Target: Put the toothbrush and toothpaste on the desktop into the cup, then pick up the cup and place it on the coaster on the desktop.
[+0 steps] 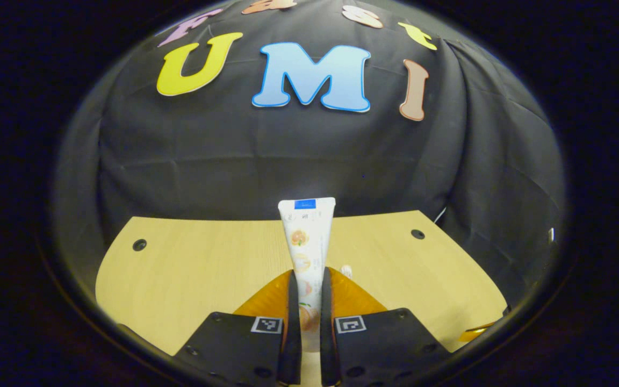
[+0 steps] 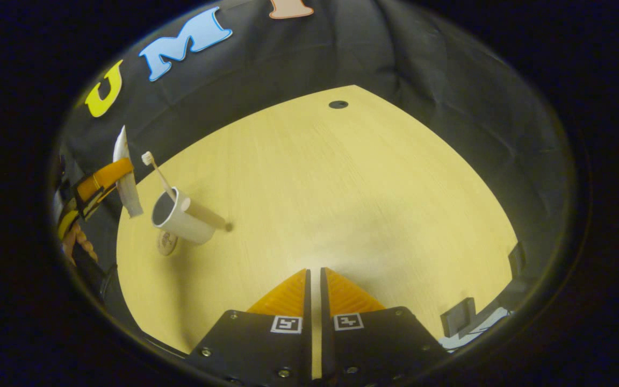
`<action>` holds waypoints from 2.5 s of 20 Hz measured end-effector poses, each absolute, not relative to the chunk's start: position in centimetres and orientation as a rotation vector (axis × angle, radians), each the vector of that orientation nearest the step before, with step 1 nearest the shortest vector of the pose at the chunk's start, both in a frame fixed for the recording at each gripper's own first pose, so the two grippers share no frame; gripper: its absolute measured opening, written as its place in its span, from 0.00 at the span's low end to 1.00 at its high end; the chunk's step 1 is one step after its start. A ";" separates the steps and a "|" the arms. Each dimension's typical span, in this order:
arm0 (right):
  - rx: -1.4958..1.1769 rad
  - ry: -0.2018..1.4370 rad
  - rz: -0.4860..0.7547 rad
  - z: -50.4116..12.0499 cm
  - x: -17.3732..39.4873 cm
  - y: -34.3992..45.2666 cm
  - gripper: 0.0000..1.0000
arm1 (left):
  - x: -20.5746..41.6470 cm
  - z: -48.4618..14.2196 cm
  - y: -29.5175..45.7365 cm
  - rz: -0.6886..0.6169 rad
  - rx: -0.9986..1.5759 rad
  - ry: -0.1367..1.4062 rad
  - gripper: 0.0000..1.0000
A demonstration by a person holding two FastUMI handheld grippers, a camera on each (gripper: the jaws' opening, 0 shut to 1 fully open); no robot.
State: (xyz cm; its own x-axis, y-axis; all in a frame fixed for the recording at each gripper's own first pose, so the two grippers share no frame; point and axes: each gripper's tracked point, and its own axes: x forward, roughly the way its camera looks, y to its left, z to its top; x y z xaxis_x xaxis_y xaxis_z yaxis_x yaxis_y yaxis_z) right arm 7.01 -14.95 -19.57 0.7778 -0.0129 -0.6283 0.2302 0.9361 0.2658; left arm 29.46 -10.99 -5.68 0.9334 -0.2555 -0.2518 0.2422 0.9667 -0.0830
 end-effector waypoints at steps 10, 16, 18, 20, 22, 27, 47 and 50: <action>0.306 0.736 -0.136 -21.2 6.0 -17.9 0.07 | 32.9 -7.3 -11.8 -0.159 -0.092 0.202 0.20; 0.307 0.752 -0.134 -21.7 5.9 -18.4 0.07 | 31.9 -9.9 -12.3 -0.137 -0.099 0.232 0.24; 0.305 0.749 -0.131 -21.6 6.0 -18.4 0.07 | 31.1 -10.3 -12.2 -0.128 -0.087 0.240 0.30; 0.303 0.745 -0.123 -21.5 6.1 -18.1 0.07 | 30.4 -10.1 -12.0 -0.123 -0.085 0.226 0.43; 0.301 0.742 -0.113 -21.3 6.3 -17.7 0.07 | 29.8 -10.3 -11.9 -0.116 -0.084 0.232 0.58; 0.283 0.728 -0.056 -20.4 6.6 -15.8 0.07 | 27.9 -8.8 -10.6 -0.086 -0.043 0.203 0.57; 0.021 0.733 0.208 -16.9 12.1 -7.3 0.09 | 13.4 -7.0 0.1 -0.006 -0.124 0.213 0.55; -0.044 0.765 0.252 -16.7 13.6 -5.9 0.12 | 11.3 -7.6 2.5 0.025 -0.127 0.230 0.55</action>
